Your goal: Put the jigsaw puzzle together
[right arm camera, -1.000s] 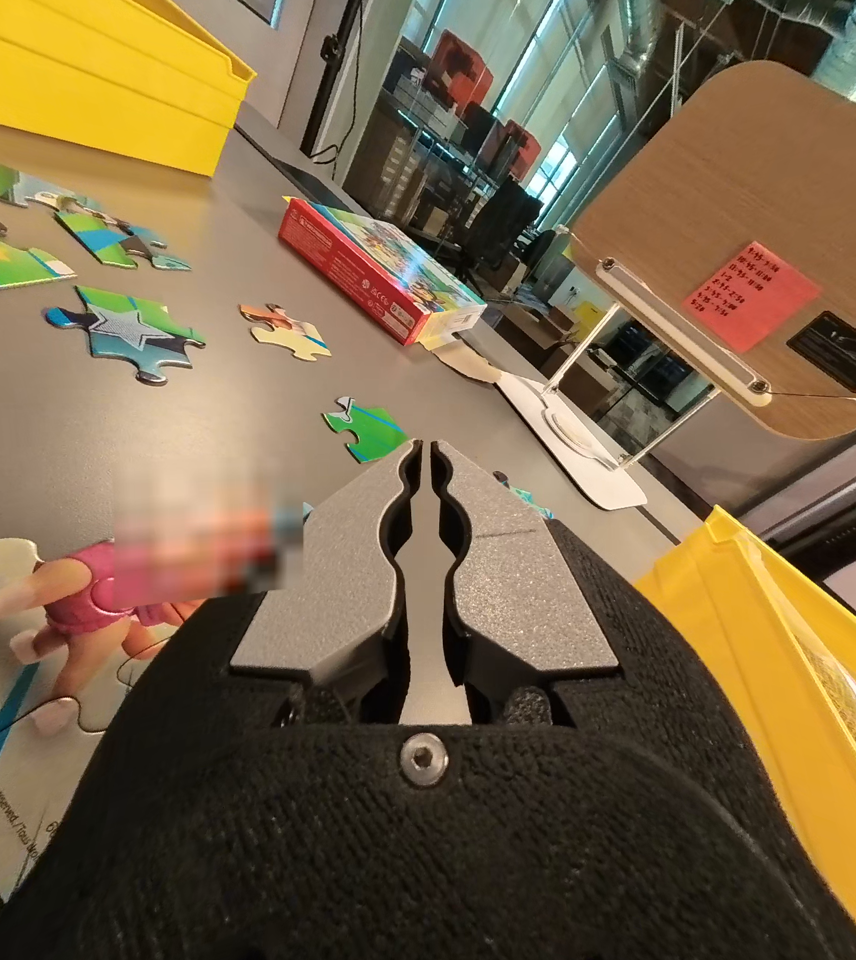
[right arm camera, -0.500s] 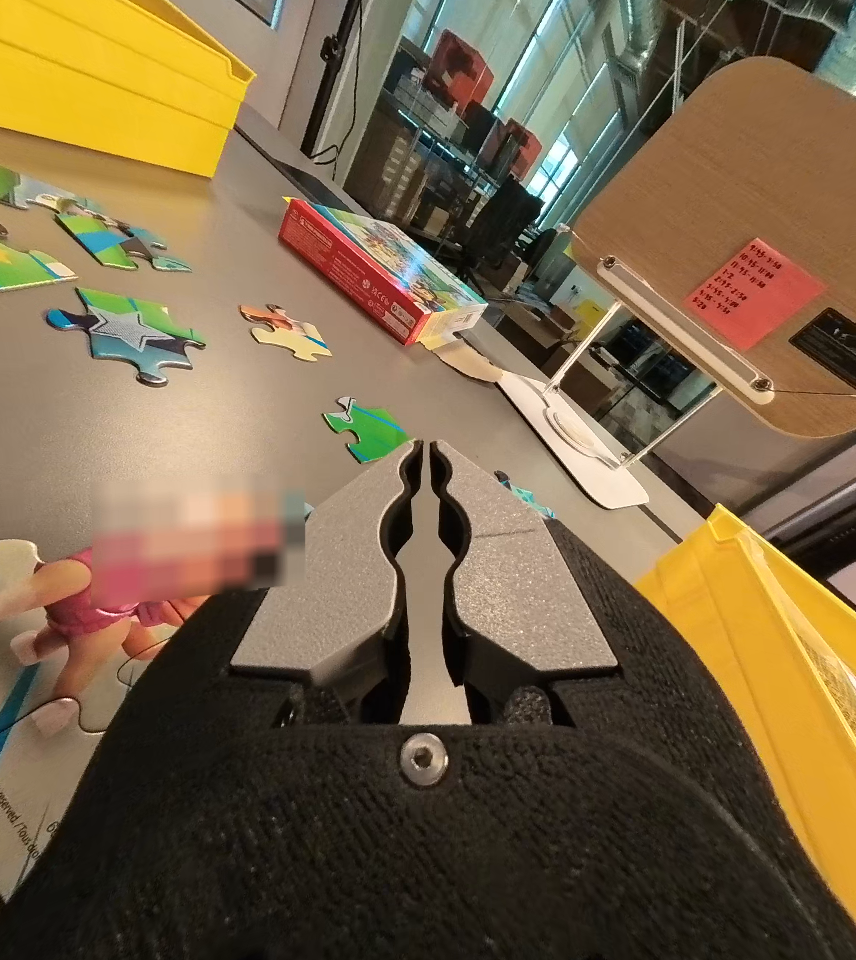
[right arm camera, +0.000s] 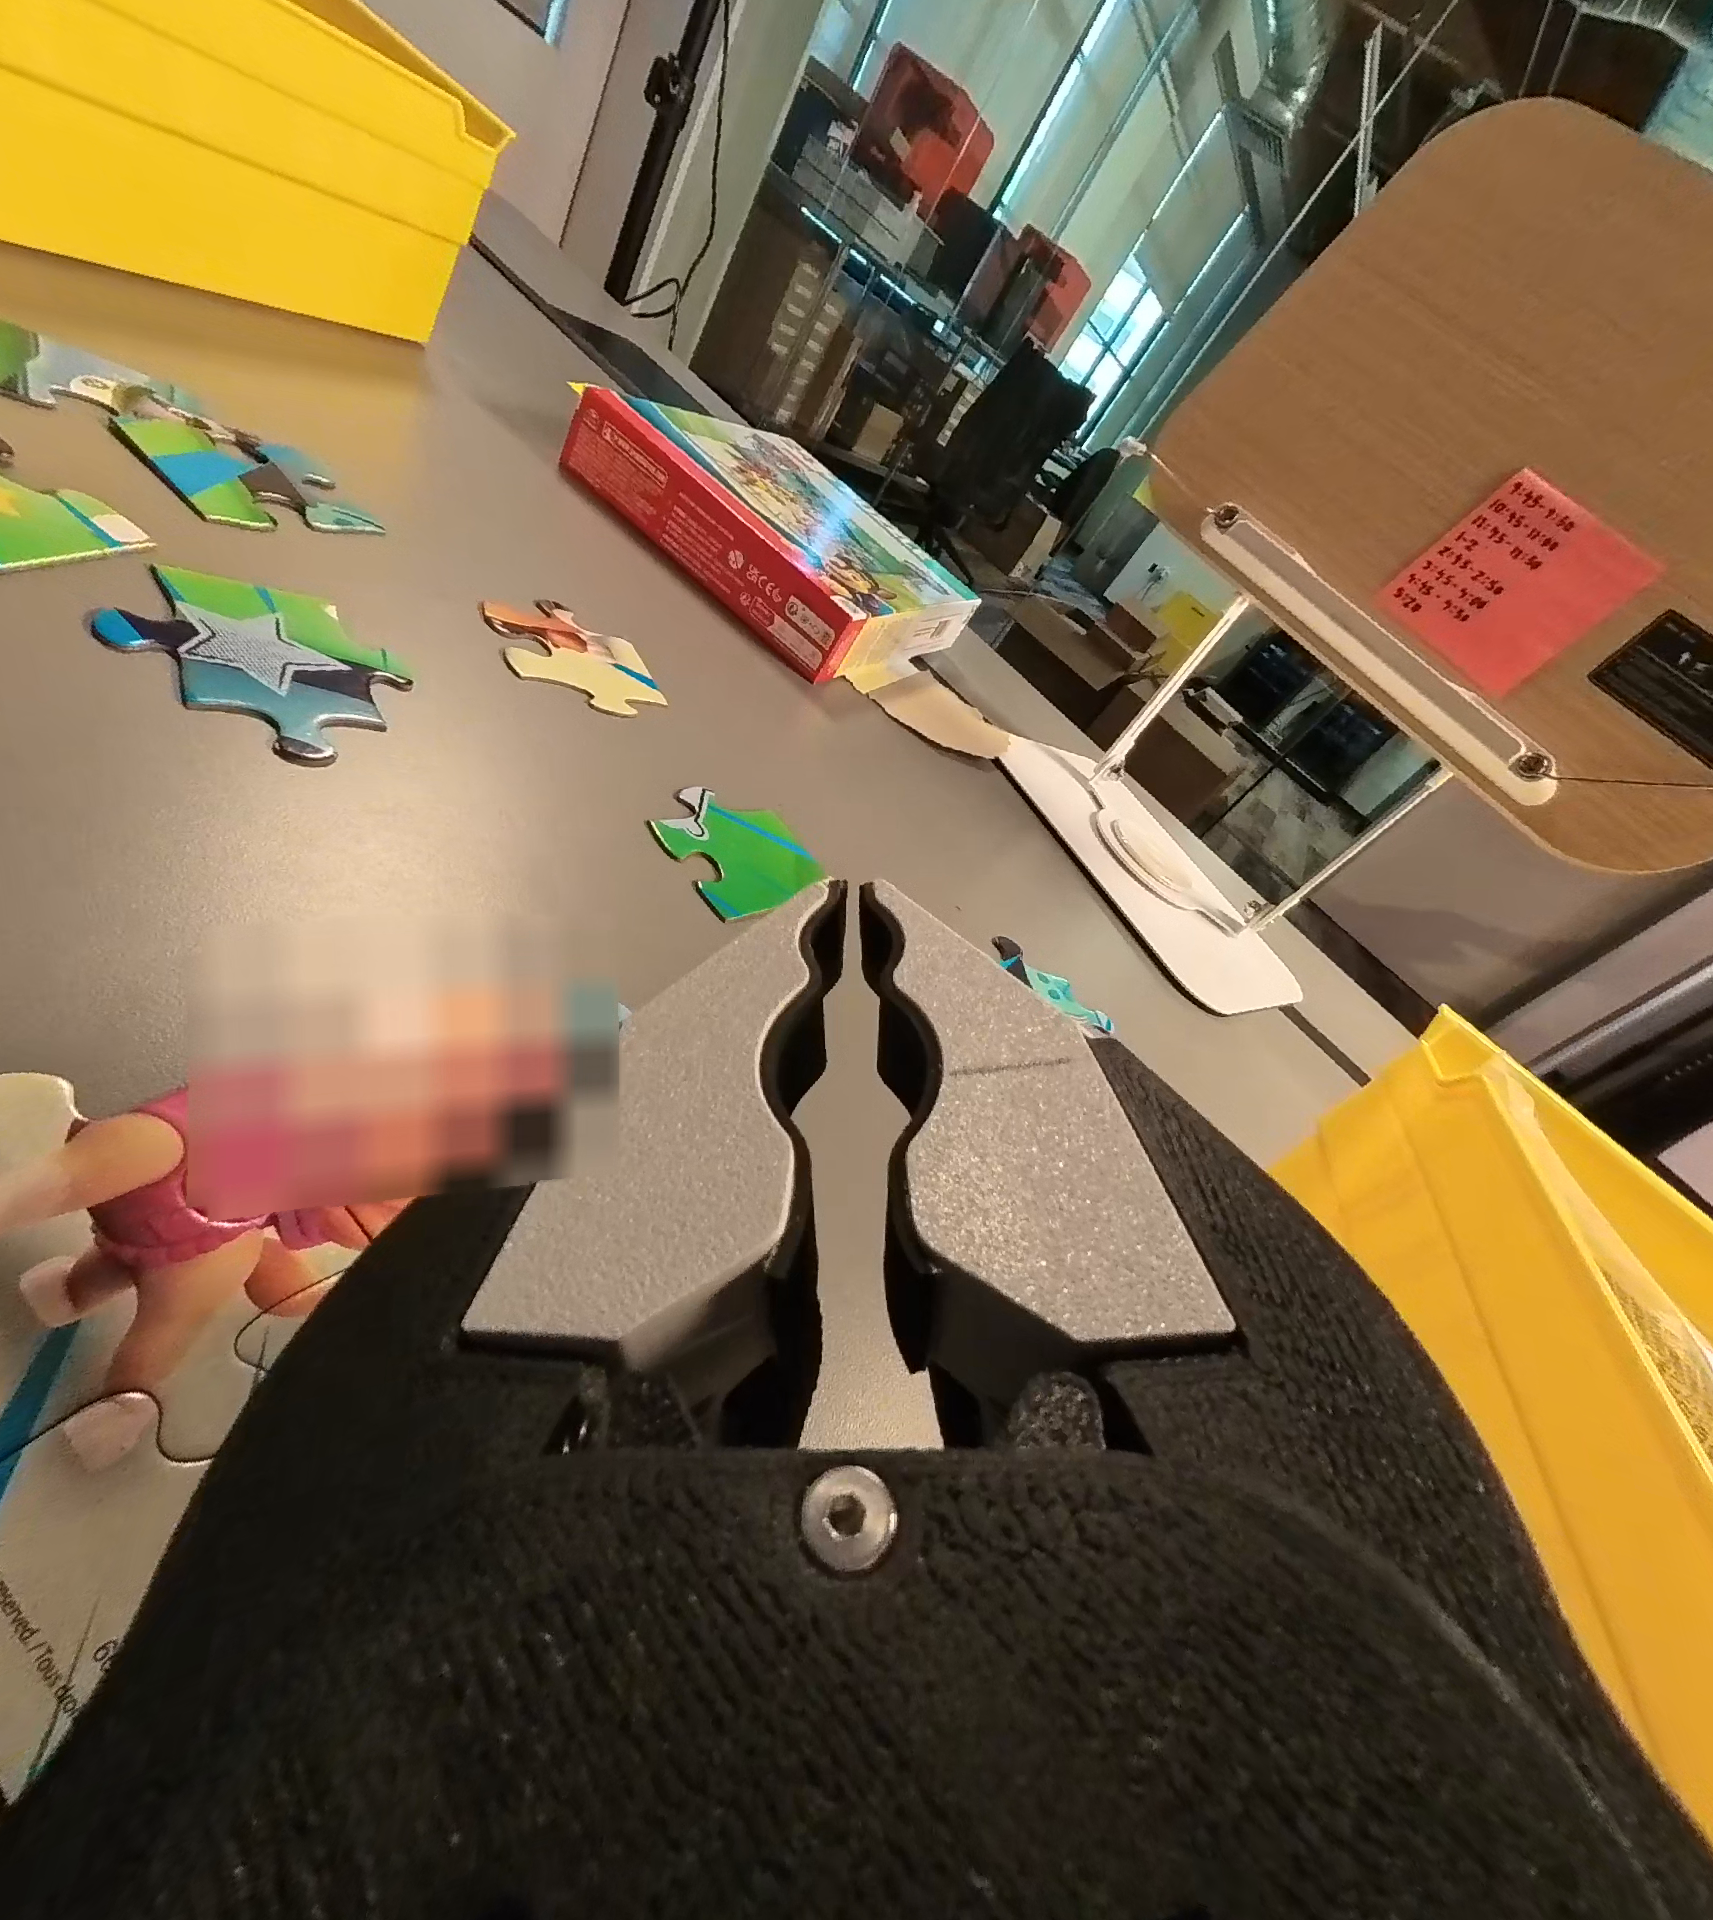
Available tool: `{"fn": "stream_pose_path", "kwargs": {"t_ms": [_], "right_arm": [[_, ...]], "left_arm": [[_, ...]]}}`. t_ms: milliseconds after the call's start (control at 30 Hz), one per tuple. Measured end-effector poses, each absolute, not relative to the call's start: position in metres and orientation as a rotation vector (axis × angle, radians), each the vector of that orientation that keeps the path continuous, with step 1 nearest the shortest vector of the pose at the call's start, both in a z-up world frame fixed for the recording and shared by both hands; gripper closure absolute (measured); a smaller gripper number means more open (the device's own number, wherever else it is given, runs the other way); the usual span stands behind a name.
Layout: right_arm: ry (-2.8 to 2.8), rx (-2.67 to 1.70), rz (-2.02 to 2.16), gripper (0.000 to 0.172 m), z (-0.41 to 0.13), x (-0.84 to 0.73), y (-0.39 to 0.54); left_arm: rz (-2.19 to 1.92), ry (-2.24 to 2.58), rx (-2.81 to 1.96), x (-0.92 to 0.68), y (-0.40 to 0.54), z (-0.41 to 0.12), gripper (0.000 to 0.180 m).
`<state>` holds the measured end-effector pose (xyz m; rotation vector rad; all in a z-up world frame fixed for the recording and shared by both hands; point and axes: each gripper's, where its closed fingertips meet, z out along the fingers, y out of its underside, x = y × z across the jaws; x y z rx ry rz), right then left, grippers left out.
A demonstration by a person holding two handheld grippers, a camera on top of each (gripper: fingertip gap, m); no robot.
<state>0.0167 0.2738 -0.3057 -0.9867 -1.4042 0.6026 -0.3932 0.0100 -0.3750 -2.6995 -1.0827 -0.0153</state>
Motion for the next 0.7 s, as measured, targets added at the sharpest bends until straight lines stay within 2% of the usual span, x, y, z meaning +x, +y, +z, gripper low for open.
{"fn": "stream_pose_path", "kwargs": {"t_ms": [133,233,533,700], "right_arm": [[-1.409,-0.984,0.6,0.172,-0.306,0.017,0.273],[-1.411,-0.984,0.6,0.172,-0.306,0.016,0.273],[-1.408,-0.985,0.61,0.172,-0.305,0.017,0.273],[-1.408,-0.985,0.615,0.172,-0.305,0.018,0.273]], "left_arm": [[0.078,-1.085,-2.802,-0.386,0.003,-0.378,0.118],[0.086,-1.02,-2.805,-0.379,0.01,-0.377,0.135],[0.065,-0.893,-2.751,-0.371,0.015,-0.374,0.136],[-0.194,-0.922,-2.177,-0.371,0.037,-0.302,0.136]]}}
